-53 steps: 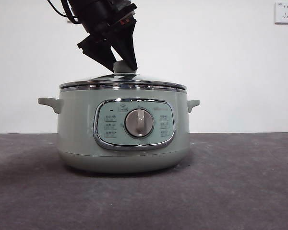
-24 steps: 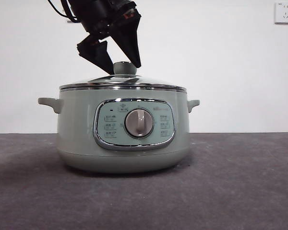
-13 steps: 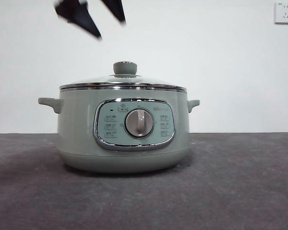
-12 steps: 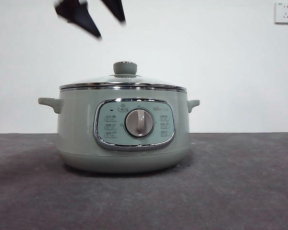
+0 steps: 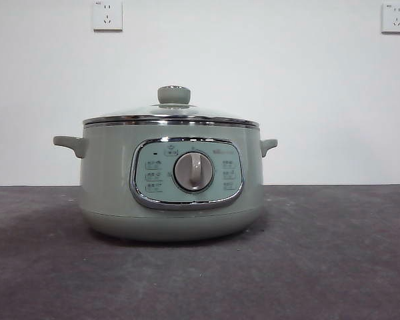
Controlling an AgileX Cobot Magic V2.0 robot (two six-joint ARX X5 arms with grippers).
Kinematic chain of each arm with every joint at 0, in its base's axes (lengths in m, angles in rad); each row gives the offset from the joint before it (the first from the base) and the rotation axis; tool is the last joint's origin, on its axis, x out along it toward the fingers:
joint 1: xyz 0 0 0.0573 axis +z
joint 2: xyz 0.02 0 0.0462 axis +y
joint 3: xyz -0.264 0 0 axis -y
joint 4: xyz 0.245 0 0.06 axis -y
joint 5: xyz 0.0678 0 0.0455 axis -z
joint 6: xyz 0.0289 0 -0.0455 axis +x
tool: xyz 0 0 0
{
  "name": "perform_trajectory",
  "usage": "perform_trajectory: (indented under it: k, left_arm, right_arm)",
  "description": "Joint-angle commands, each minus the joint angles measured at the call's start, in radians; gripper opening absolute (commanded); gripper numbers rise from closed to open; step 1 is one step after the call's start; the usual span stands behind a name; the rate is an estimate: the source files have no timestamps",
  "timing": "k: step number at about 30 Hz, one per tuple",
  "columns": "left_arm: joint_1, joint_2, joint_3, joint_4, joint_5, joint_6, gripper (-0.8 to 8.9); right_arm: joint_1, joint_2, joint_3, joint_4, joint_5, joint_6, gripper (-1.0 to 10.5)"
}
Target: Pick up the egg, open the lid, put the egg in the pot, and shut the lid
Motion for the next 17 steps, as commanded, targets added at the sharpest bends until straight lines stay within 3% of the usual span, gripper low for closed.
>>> perform_trajectory:
  k: [1, 17]
  left_arm:
    - [0.002, -0.042, -0.005, -0.014, 0.002, -0.017, -0.08]
    - [0.002, -0.149, -0.005, -0.013, 0.0, -0.036, -0.03]
  right_arm:
    - [0.0, 0.005, -0.008, -0.024, -0.003, -0.006, -0.1]
    - [0.0, 0.026, -0.008, -0.024, 0.001, 0.008, 0.0]
